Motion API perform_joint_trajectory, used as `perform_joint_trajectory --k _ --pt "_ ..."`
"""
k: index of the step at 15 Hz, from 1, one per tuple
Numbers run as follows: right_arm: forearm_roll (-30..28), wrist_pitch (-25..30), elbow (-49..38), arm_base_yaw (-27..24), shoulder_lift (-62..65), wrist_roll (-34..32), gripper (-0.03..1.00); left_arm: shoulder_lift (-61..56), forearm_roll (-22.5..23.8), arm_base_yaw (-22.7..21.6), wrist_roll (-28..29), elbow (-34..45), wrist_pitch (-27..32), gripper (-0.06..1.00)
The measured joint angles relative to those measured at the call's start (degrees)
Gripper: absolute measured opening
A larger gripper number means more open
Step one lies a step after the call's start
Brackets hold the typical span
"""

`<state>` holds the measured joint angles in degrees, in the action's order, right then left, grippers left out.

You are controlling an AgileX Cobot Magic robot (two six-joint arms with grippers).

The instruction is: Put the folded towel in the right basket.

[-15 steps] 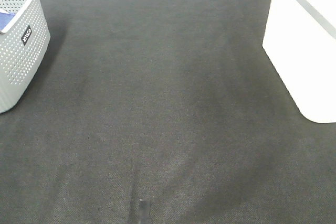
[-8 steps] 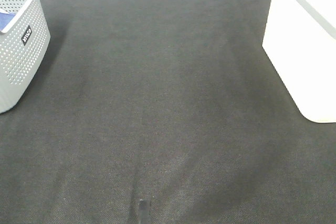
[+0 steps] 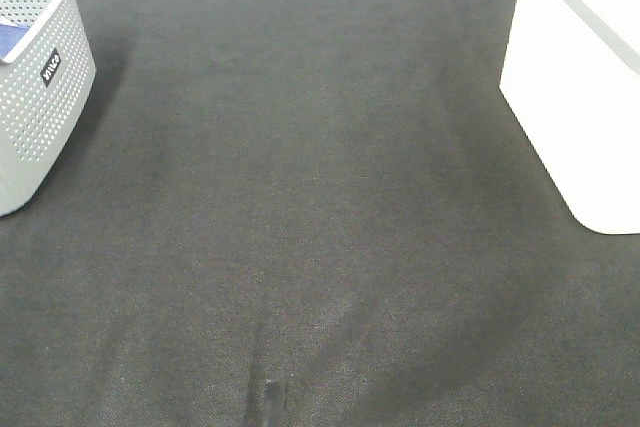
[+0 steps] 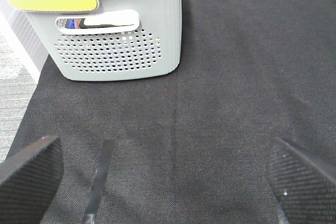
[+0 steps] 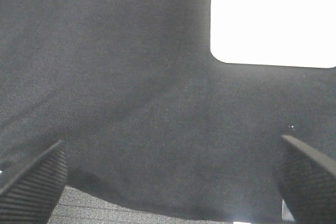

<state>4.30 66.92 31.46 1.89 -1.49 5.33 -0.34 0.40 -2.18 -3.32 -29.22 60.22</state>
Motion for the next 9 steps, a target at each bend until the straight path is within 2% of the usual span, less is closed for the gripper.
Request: perform_joint_trajectory --k 3,6,9 --pt "-0.06 -0.06 -0.23 0.0 1.78 0.0 0.98 0.0 0.0 0.0 0.0 0.0 0.0 0.99" --pt "0.29 -4.7 -2.29 0.0 1.78 0.0 0.98 0.0 0.0 0.0 0.0 0.0 0.0 0.99" --pt "0.52 -5.56 -2.64 0.0 1.78 0.0 0.98 0.0 0.0 0.0 0.0 0.0 0.0 0.99"
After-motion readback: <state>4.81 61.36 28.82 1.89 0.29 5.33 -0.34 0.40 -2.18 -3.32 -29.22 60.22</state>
